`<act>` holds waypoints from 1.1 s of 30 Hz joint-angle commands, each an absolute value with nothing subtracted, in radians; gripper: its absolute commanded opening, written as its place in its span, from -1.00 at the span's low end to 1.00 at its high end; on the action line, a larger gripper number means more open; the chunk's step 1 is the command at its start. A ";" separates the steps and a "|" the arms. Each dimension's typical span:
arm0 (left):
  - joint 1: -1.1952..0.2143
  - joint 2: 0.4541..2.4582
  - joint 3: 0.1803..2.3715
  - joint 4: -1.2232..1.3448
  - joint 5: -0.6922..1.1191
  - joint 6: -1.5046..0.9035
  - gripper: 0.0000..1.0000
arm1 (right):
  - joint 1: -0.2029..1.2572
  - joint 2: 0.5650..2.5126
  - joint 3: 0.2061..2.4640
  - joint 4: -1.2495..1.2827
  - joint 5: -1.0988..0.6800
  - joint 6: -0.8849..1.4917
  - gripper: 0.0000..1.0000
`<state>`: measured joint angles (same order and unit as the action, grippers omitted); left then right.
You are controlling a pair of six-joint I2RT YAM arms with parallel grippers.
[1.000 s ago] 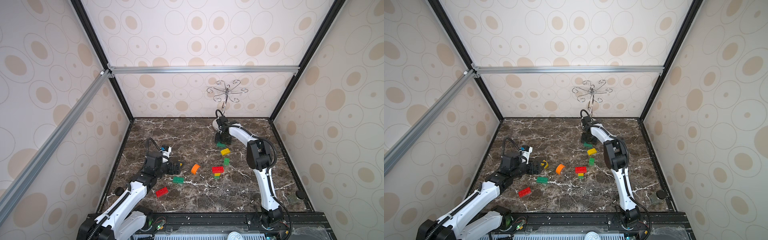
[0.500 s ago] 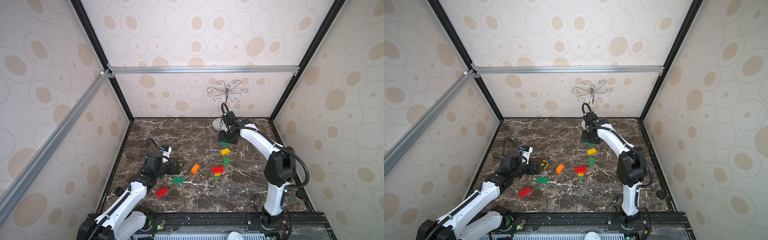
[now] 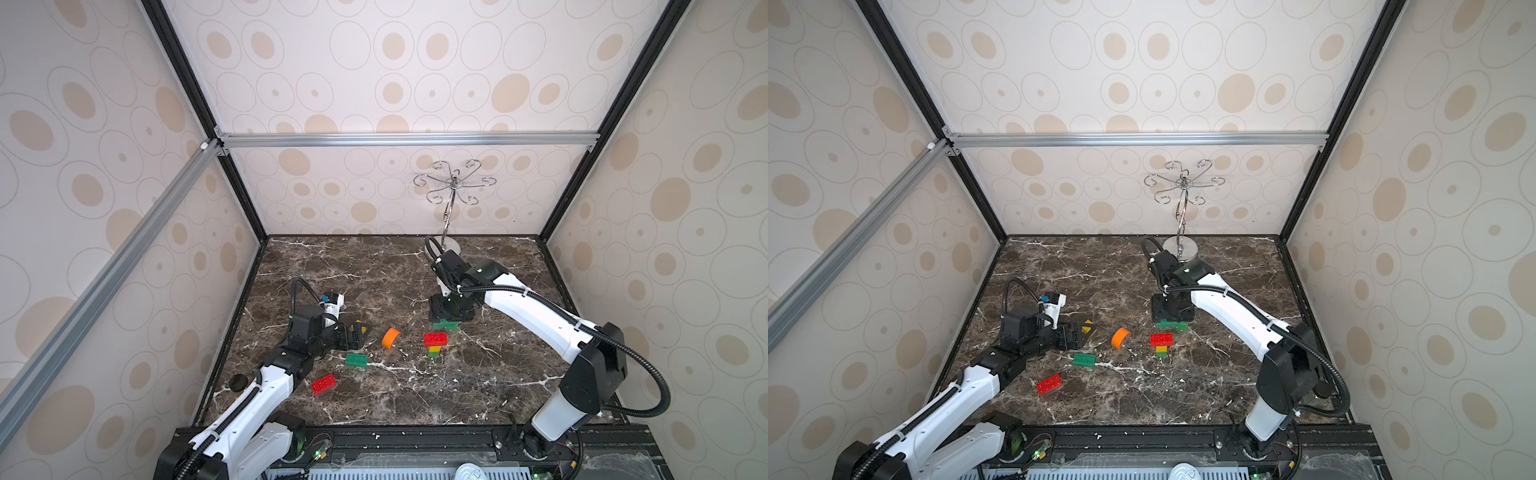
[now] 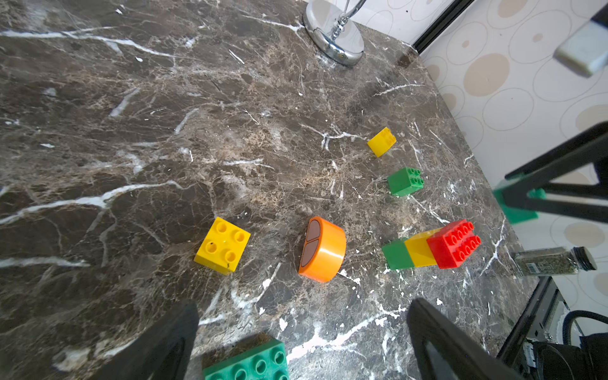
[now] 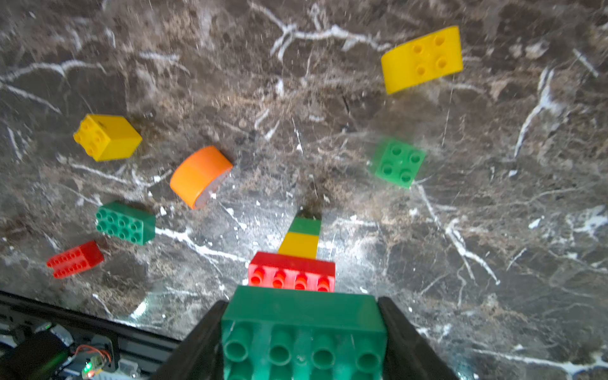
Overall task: Assemble an ice cream with lego
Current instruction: Pick up the lego brick from the center of the board, then assemble the lego brick with the lego brick.
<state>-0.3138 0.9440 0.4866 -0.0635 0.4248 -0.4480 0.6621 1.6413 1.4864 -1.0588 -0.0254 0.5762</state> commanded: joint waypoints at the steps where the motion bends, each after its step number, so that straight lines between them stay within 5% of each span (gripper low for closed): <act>1: -0.308 0.943 0.492 -0.043 0.440 -0.453 1.00 | 0.684 1.626 1.455 -1.114 -0.021 0.623 -0.01; 33: -0.309 0.928 0.492 -0.055 0.431 -0.453 1.00 | 0.745 1.716 1.466 -1.056 0.012 0.658 -0.06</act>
<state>-0.3138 0.9440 0.4866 -0.0616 0.4255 -0.4484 0.7357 1.7042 1.4433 -1.0473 -0.0002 0.6632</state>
